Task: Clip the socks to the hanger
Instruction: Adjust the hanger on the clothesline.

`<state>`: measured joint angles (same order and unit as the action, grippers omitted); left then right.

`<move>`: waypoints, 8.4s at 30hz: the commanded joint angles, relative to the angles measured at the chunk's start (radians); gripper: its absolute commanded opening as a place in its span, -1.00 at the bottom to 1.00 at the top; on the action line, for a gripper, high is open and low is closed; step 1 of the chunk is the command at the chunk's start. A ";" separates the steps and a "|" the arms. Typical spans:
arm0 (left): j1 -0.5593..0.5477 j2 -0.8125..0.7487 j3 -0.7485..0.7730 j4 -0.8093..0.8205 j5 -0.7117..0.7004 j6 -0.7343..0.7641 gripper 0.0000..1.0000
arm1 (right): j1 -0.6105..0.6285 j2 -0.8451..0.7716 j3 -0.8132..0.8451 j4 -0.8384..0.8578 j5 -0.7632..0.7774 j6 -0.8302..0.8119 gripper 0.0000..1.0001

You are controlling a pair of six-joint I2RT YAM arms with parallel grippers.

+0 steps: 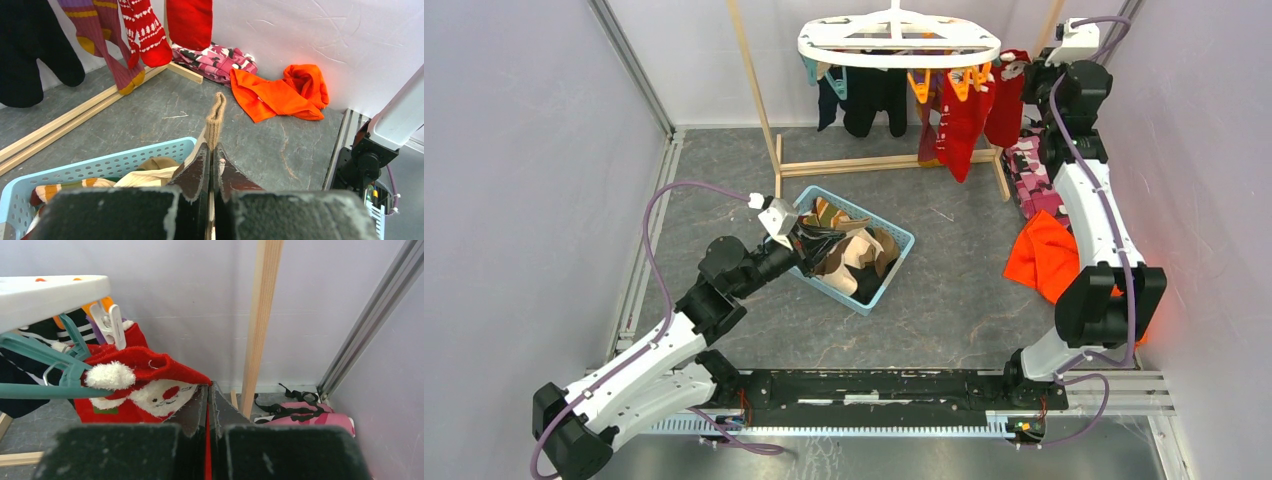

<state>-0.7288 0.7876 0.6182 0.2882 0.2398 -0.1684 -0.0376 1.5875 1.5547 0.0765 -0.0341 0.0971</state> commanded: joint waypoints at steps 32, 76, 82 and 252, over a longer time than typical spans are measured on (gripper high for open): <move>-0.003 0.132 0.081 0.123 0.026 -0.104 -0.96 | -0.042 0.243 0.282 -0.014 -0.138 0.095 -0.94; 0.052 0.640 0.438 0.240 0.124 0.065 -0.95 | -0.111 -0.330 -0.084 -0.255 -1.216 -0.309 0.50; 0.099 0.742 0.503 0.300 0.139 0.033 -0.96 | 0.109 -0.374 -0.109 -0.378 -1.085 -0.427 0.21; 0.086 0.594 0.452 0.189 0.219 -0.096 -0.96 | -0.060 0.193 0.249 0.122 -0.393 0.132 -0.41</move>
<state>-0.6415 1.3911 1.0416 0.4503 0.4702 -0.2813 -0.0952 1.7676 1.7466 0.1112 -0.3595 0.1867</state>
